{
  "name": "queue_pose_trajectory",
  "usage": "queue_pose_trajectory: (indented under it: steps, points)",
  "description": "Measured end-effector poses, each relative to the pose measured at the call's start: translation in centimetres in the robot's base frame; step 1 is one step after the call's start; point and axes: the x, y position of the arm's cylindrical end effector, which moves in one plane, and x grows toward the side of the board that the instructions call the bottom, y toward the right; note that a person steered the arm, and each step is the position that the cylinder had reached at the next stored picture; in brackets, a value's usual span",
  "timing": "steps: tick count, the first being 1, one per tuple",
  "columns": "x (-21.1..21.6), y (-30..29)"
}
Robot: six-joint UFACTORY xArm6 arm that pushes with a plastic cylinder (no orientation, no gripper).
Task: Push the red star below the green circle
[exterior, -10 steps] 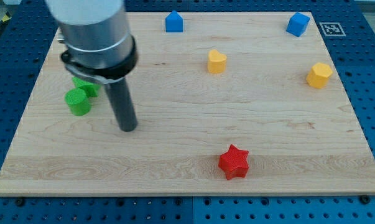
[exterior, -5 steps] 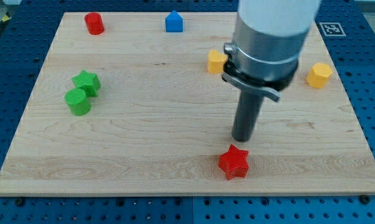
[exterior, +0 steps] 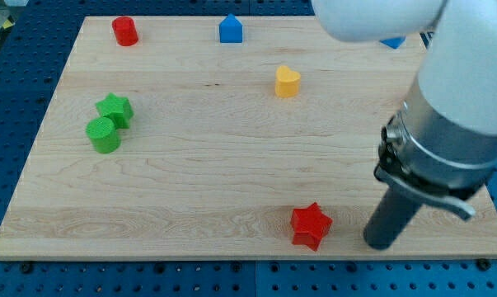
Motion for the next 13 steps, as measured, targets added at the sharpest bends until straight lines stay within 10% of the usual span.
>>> queue_pose_trajectory:
  steps: [13]
  points:
    - [-5.9,-23.9]
